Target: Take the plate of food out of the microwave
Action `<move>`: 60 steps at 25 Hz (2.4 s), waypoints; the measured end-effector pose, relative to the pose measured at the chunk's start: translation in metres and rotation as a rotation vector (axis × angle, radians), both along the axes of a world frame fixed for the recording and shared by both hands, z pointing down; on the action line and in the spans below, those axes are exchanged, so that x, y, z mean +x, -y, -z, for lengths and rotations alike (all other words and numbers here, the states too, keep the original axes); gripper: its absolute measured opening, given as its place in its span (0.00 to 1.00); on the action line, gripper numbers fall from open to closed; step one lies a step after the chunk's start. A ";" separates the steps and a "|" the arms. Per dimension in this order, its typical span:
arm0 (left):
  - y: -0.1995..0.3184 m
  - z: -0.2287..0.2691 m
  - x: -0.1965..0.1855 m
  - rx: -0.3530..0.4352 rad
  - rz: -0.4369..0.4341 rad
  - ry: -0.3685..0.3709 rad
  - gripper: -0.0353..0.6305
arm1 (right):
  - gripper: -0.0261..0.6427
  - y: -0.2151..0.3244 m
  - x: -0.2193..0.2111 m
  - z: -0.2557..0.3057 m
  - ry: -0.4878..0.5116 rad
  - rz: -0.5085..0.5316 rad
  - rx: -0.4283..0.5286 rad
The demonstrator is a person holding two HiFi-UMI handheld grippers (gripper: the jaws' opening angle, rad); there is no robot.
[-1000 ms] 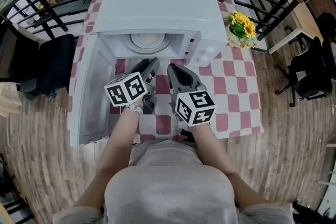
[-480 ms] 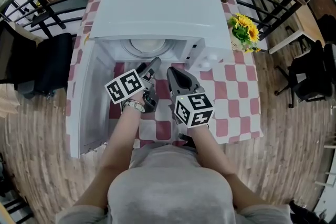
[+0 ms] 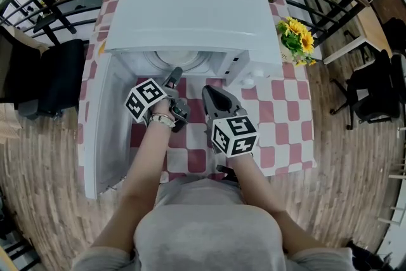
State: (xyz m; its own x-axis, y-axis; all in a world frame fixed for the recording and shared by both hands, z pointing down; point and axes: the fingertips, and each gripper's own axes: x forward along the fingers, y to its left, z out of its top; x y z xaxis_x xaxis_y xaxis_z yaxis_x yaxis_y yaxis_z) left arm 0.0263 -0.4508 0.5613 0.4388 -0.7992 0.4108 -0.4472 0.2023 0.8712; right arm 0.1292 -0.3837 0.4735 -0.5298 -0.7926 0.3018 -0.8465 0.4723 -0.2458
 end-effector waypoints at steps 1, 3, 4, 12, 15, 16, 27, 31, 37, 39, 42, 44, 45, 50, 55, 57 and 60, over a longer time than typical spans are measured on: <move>0.002 -0.005 -0.002 -0.022 0.017 -0.009 0.54 | 0.08 0.000 0.000 -0.001 -0.002 0.000 -0.003; 0.009 -0.012 -0.004 -0.054 0.044 -0.024 0.55 | 0.08 0.001 0.000 -0.004 -0.007 0.001 -0.009; 0.012 -0.014 -0.004 -0.066 0.058 -0.031 0.55 | 0.08 0.002 0.001 -0.005 -0.009 0.000 -0.012; 0.026 -0.027 -0.013 -0.138 0.180 -0.081 0.60 | 0.08 -0.001 0.003 -0.020 -0.026 -0.005 -0.049; 0.033 -0.031 -0.014 -0.161 0.196 -0.090 0.60 | 0.08 0.000 0.003 -0.024 -0.031 -0.004 -0.059; 0.035 -0.032 -0.014 -0.168 0.197 -0.083 0.60 | 0.08 -0.001 0.003 -0.025 -0.032 -0.004 -0.062; 0.044 -0.049 -0.018 -0.313 0.283 -0.066 0.60 | 0.08 -0.004 0.010 -0.031 -0.043 -0.027 -0.078; 0.042 -0.051 -0.020 -0.341 0.293 -0.065 0.57 | 0.08 -0.004 0.009 -0.030 -0.042 -0.031 -0.076; 0.041 -0.051 -0.019 -0.340 0.282 -0.098 0.57 | 0.08 -0.007 0.004 -0.030 -0.039 -0.025 -0.075; 0.039 -0.051 -0.019 -0.325 0.273 -0.105 0.55 | 0.08 -0.009 0.003 -0.029 -0.041 -0.022 -0.071; 0.037 -0.049 -0.019 -0.311 0.262 -0.118 0.52 | 0.08 -0.010 0.004 -0.028 -0.042 -0.024 -0.067; 0.035 -0.049 -0.019 -0.311 0.257 -0.122 0.51 | 0.08 -0.011 0.004 -0.027 -0.041 -0.024 -0.066; 0.034 -0.049 -0.019 -0.311 0.255 -0.123 0.50 | 0.08 -0.012 0.003 -0.027 -0.041 -0.023 -0.064; 0.028 -0.046 -0.018 -0.301 0.247 -0.119 0.45 | 0.08 -0.016 0.000 -0.024 -0.044 -0.016 -0.055; 0.025 -0.044 -0.019 -0.287 0.237 -0.123 0.42 | 0.08 -0.019 0.000 -0.021 -0.046 -0.017 -0.048; 0.022 -0.043 -0.019 -0.278 0.232 -0.125 0.41 | 0.08 -0.019 0.001 -0.020 -0.048 -0.019 -0.047; 0.020 -0.042 -0.019 -0.274 0.230 -0.129 0.39 | 0.08 -0.020 0.001 -0.019 -0.049 -0.021 -0.045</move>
State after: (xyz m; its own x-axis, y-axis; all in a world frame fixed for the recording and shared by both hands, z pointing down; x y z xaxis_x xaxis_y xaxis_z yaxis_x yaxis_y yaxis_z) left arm 0.0077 -0.4708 0.6030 0.3230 -0.7512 0.5757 -0.2530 0.5176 0.8173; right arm 0.1300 -0.3637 0.4928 -0.4971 -0.7885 0.3622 -0.8675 0.4437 -0.2248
